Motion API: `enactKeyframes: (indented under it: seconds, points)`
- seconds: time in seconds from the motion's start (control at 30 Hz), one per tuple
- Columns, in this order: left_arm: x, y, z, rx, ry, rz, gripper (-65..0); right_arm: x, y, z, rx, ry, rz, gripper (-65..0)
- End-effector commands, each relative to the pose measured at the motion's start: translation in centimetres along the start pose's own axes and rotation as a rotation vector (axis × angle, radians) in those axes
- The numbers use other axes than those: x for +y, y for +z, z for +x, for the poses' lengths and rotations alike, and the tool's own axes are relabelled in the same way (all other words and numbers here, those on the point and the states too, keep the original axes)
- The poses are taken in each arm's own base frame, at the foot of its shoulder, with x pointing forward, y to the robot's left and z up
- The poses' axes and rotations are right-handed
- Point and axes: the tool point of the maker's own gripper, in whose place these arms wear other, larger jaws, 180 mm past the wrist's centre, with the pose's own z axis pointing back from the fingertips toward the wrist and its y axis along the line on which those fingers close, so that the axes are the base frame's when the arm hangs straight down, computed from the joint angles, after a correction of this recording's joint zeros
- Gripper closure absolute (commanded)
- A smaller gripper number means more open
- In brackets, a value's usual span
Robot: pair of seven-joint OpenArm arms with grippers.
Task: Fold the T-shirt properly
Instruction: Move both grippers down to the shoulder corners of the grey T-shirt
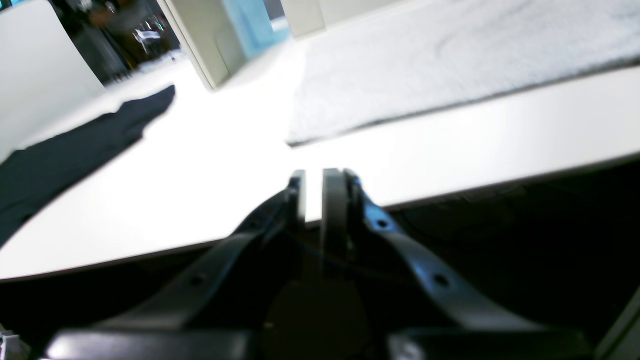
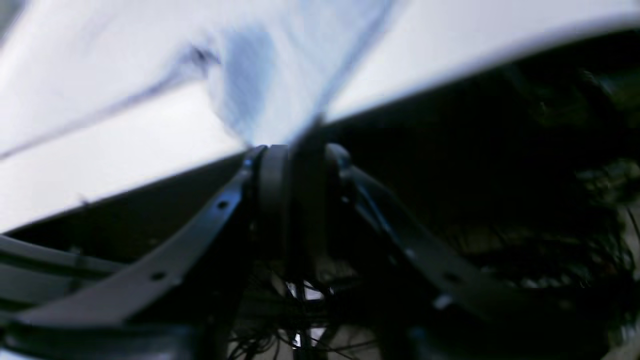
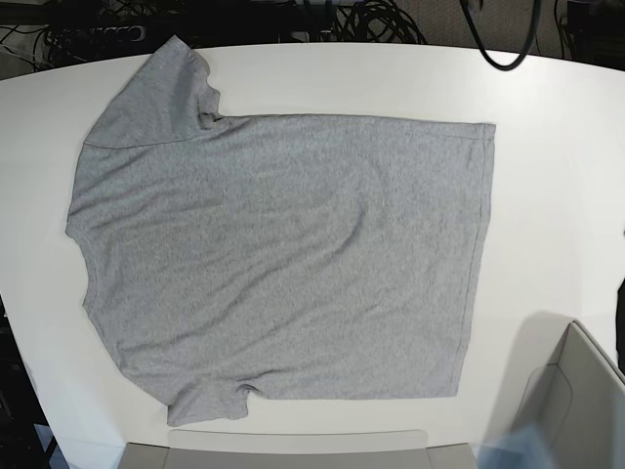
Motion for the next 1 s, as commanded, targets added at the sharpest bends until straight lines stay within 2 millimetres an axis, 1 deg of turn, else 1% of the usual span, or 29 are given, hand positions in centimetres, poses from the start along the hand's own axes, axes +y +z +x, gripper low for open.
enactKeyframes:
  seconds: [0.0, 0.07, 0.2, 0.27, 0.4, 0.5, 0.67, 0.7, 0.77, 0.87, 0.97]
  points:
    - [0.3, 0.5, 1.6, -0.066, -0.015, 0.000, -11.5, 0.0, 0.5, 0.7, -0.002, -0.012, 0.006, -16.8]
    - [0.3, 0.2, 2.0, -0.081, -0.014, 0.003, -13.9, -0.5, -0.3, 1.6, -0.012, -0.057, -0.013, -20.9]
    - [0.3, 0.5, 2.0, -0.075, -0.015, 0.001, -15.5, -1.6, -1.9, 2.5, 0.020, -0.182, -0.068, -28.7]
    - [0.3, 0.7, 1.9, -0.070, -0.015, -0.001, -15.5, -2.1, -2.9, 2.7, 0.060, -0.223, -0.069, -29.6]
    - [0.3, 0.7, 1.9, -0.070, -0.014, -0.002, -15.5, -2.4, -5.9, 3.4, 0.093, -0.263, -0.034, -29.6]
    - [0.3, 0.7, 1.9, -0.070, -0.014, -0.002, -15.5, -2.2, -8.2, 3.1, 0.117, -0.306, -0.022, -29.6]
    - [0.3, 0.7, 1.8, -0.064, -0.015, -0.001, -15.5, -1.9, -10.8, 2.2, 0.168, -0.343, -0.008, -29.6]
    - [0.3, 0.7, 1.7, -0.057, -0.015, -0.001, -15.5, -1.9, -11.0, 1.6, 0.178, -0.363, -0.018, -29.6]
    - [0.3, 0.7, 1.7, -0.057, -0.015, 0.000, -15.5, -1.9, -11.6, 1.1, 0.173, -0.407, -0.042, -29.6]
    - [0.3, 0.7, 1.7, -0.056, -0.016, 0.000, -15.5, -3.2, -11.6, 0.0, 0.195, -0.410, -0.083, -29.6]
    - [0.3, 0.7, 1.7, -0.056, -0.016, 0.000, -15.5, -3.1, -12.7, -0.4, 0.212, -0.411, -0.074, -29.6]
